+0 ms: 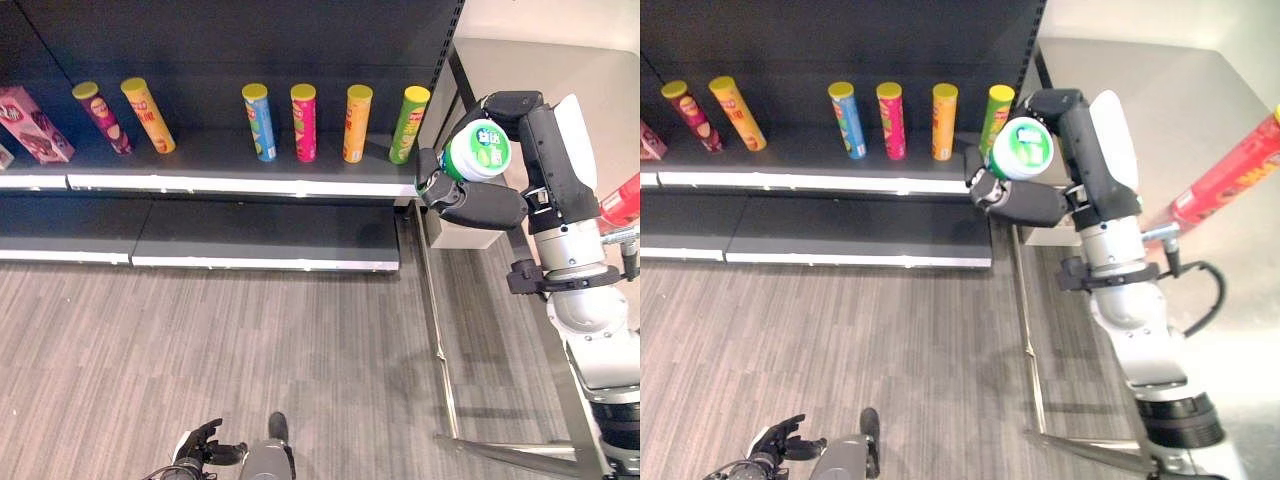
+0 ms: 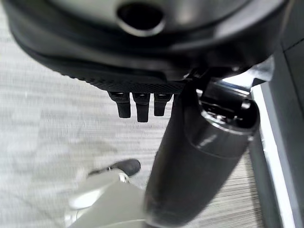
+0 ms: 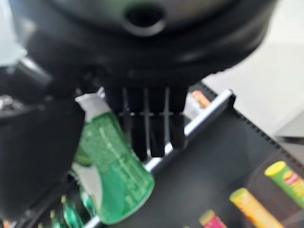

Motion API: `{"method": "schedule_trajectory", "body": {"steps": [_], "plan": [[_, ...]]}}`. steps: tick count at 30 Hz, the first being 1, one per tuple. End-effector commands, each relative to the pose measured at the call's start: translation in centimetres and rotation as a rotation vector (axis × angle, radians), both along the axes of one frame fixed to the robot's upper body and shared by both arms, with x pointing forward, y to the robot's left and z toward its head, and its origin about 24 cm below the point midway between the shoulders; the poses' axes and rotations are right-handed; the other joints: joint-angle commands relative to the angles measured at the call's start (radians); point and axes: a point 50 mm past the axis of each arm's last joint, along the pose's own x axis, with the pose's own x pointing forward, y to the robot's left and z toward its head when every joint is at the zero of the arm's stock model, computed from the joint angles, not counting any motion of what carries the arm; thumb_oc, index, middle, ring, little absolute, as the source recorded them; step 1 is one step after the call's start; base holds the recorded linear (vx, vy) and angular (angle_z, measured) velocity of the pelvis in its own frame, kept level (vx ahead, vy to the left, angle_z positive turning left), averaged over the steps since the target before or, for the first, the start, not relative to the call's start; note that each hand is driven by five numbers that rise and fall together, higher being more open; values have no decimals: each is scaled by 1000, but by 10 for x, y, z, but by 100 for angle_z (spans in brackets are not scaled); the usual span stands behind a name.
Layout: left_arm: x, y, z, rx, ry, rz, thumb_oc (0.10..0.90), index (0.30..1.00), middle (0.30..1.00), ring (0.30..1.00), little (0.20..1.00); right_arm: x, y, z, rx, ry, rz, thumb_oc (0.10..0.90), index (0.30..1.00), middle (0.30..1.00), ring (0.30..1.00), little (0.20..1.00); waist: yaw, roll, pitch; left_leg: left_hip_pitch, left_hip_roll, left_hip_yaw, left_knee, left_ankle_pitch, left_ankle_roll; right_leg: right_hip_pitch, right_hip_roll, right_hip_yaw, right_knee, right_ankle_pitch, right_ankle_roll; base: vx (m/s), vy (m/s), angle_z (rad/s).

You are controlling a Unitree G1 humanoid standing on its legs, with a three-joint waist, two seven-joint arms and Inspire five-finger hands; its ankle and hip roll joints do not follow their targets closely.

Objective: Put the goods on the table back onto the shelves and tidy them up.

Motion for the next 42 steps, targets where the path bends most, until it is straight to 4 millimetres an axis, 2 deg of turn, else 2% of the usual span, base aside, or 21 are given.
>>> {"method": "schedule_trajectory", "body": {"steps": [1, 2, 3, 4, 5, 6, 7, 8, 11, 14, 27, 28, 29, 31, 32, 33, 34, 35, 36, 38, 42], "plan": [[15, 17, 18, 78, -91, -60, 800, 900, 900, 900, 900, -21, 10, 52, -78, -274, 45, 400, 300, 300, 300, 300, -10, 40, -51, 117, 69, -58, -212, 62, -29, -143, 57, 194, 234, -73, 96, 121, 362, 23], [15, 17, 18, 79, -91, -60, 800, 900, 900, 900, 900, -21, 10, 52, -78, -274, 45, 400, 300, 300, 300, 300, -9, 39, -52, 117, 68, -57, -213, 62, -29, -145, 56, 196, 235, -74, 96, 109, 244, 46], [16, 18, 18, 71, -98, -51, 800, 900, 900, 900, 900, -22, 9, 52, -76, -276, 46, 400, 300, 300, 300, 300, -17, 48, -44, 141, 53, -62, -234, 61, -17, -181, 93, 213, 309, -97, 82, 141, 281, 57], [20, 17, 20, 66, -110, -52, 800, 900, 900, 900, 900, -23, 8, 52, -78, -272, 48, 400, 300, 300, 300, 300, -33, 63, -31, 173, 34, -75, -261, 56, -4, -254, 169, 229, 387, -168, 57, 254, 352, 21], [23, 13, 20, 51, -121, -66, 800, 900, 900, 900, 900, -24, 7, 52, -97, -260, 49, 400, 300, 300, 300, 300, -54, 67, -18, 198, 18, -99, -269, 46, -3, -319, 271, 255, 342, -245, 36, 194, 227, 22], [23, 13, 21, 50, -121, -66, 800, 900, 900, 900, 900, -24, 7, 52, -97, -260, 49, 400, 300, 300, 300, 300, -53, 71, -19, 195, 22, -99, -270, 49, -4, -319, 275, 253, 336, -240, 33, 332, 82, 56], [26, 5, 19, 27, -130, -100, 800, 900, 900, 900, 900, -27, 2, 52, -103, -257, 43, 400, 300, 300, 300, 300, -83, 48, -11, 233, -31, -131, -276, 17, -7, -338, 377, 299, 86, -218, 43, 282, 15, 77], [27, 3, 19, 21, -130, -108, 800, 900, 900, 900, 900, -27, 1, 52, -97, -253, 39, 400, 300, 300, 300, 300, -87, 41, -14, 239, -44, -138, -276, 9, -7, -339, 387, 304, 7, -186, 50, 366, 15, 79], [25, 0, 18, 15, -126, -122, 800, 900, 900, 900, 900, -28, -4, 48, -83, -242, 25, 400, 300, 300, 300, 300, -97, 34, -16, 260, -57, -152, -276, -16, -7, -334, 388, 273, -88, -116, 68, 135, -7, 62], [22, -6, 15, 9, -117, -133, 800, 900, 900, 900, 900, -31, -12, 42, -59, -226, -3, 400, 300, 300, 300, 300, -101, 18, -43, 280, -72, -161, -276, -46, -9, -245, 389, 235, -217, -78, 75, 269, -63, 68], [12, -12, 10, -21, -90, -139, 800, 900, 900, 900, 900, -44, -23, 33, 28, -203, 15, 400, 300, 300, 300, 300, -116, 18, -77, 299, -21, -134, -114, -141, -48, -131, 417, 236, -250, -139, 41, 146, -55, -6], [13, -10, 12, -19, -100, -138, 800, 900, 900, 900, 900, -44, -22, 33, 33, -194, 38, 400, 300, 300, 300, 300, -116, 10, -66, 260, -11, -124, -13, -145, -71, -120, 417, 231, -250, -153, 31, -23, -98, 5], [17, -8, 15, -16, -112, -138, 800, 900, 900, 900, 900, -44, -20, 36, 34, -200, 56, 400, 300, 300, 300, 300, -110, -2, -41, 179, 1, -133, 163, -96, -107, -106, 417, 225, -250, -159, 13, -34, -126, 13], [17, -7, 15, -25, -120, -111, 800, 900, 900, 900, 900, -43, -19, 38, 20, -194, 67, 400, 300, 300, 300, 300, -101, -16, -18, 81, 47, -144, 328, -36, -141, -85, 418, 200, -250, -178, -1, 13, -26, 20], [12, -10, 11, -43, -101, -101, 800, 900, 900, 900, 900, -39, -18, 40, 3, -188, 64, 400, 300, 300, 300, 300, -99, -18, -21, 86, 127, -124, 201, -61, -116, -79, 404, 193, -250, -185, 16, 91, 79, 24], [12, -10, 11, -44, -101, -100, 800, 900, 900, 900, 900, -39, -17, 40, 2, -188, 65, 400, 300, 300, 300, 300, -96, -20, -19, 98, 124, -117, 187, -57, -116, -76, 401, 198, -250, -186, 17, 163, 230, 20], [7, -9, 8, -42, -81, -95, 800, 900, 900, 900, 900, -36, -14, 41, 15, -191, 86, 400, 300, 300, 300, 300, -81, -14, -28, 116, 163, -153, -1, -29, -112, -79, 398, 214, -250, -192, 35, 78, 136, -3], [7, -9, 8, -42, -82, -94, 800, 900, 900, 900, 900, -35, -14, 41, 15, -191, 87, 400, 300, 300, 300, 300, -82, -17, -29, 121, 159, -150, -16, -17, -111, -82, 395, 215, -250, -189, 35, 136, 260, -17], [4, -7, 7, -23, -61, -89, 800, 900, 900, 900, 900, -32, -14, 42, 31, -196, 86, 400, 300, 300, 300, 300, -69, -4, -38, 115, 174, -207, -136, 42, -123, -81, 395, 226, -250, -201, 43, 116, 198, -38], [2, -8, 5, -26, -53, -83, 800, 900, 900, 900, 900, -32, -15, 41, 26, -183, 76, 400, 300, 300, 300, 300, -74, 16, -67, 163, 163, -227, -245, 53, -140, -72, 395, 234, -250, -205, 56, 180, 242, -48], [-5, -10, 0, -26, -22, -90, 800, 900, 900, 900, 900, -34, -15, 40, 54, -190, 78, 400, 300, 300, 300, 300, -80, 32, -96, 210, 113, -199, -273, 35, -127, -70, 353, 260, -250, -186, 72, 117, 226, -46]]}}
